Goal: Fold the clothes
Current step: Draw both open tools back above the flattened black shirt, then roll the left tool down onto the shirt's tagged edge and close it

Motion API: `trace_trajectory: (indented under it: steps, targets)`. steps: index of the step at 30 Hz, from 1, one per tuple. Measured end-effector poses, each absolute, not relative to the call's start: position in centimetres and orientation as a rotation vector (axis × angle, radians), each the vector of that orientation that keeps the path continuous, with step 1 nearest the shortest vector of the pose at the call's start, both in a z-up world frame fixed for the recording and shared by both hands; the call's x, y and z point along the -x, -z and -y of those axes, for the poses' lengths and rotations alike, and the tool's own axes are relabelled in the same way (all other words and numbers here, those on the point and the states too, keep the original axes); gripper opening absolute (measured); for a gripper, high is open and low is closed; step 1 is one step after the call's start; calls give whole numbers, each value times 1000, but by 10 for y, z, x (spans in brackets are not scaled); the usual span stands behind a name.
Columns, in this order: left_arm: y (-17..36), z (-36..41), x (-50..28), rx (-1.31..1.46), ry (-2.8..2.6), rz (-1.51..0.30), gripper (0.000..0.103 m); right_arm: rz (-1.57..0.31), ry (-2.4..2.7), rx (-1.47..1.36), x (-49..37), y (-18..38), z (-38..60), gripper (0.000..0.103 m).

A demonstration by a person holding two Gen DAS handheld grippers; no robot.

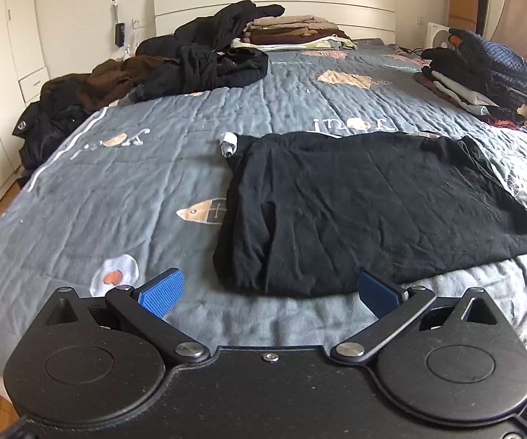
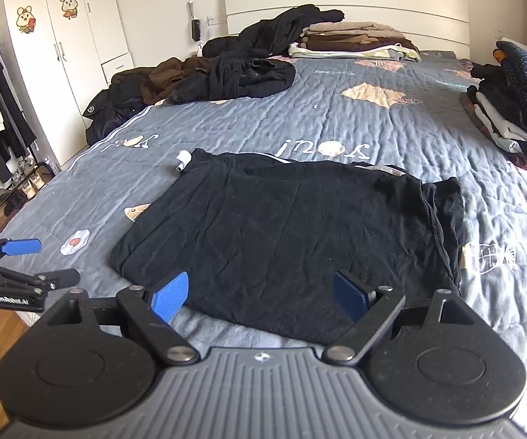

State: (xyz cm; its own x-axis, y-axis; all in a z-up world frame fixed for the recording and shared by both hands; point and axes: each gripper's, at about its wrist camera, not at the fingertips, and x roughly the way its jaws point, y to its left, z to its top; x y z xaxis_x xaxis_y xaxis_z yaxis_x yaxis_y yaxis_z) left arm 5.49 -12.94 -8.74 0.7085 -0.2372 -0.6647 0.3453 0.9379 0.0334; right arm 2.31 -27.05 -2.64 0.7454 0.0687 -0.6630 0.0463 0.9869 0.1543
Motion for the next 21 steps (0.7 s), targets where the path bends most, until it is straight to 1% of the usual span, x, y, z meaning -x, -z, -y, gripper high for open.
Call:
trace_trajectory:
  steps: [4,9,15,18,19,20,21]
  targets:
    - [103,121,-61,-67,313,-738,103,-730,-15,-176,-25,31,270,86]
    - [123,102,-70,118,296,-765,103,-744,-29,-182,-30,38,269,86]
    - [145,75,-84,431,282,-770,102,-749,-57,-178,-35,41,266,86]
    - [155,72,-89,557,295,-753,97,-751,-64,-167,-35,42,266,86]
    - [158,72,-91,595,308,-746,90,-752,-64,-166,-34,42,267,86]
    - [162,72,-92,630,317,-744,85,-751,-63,-168,-34,41,268,86]
    - [166,73,-94,667,318,-743,82,-749,-63,-172,-33,41,270,86]
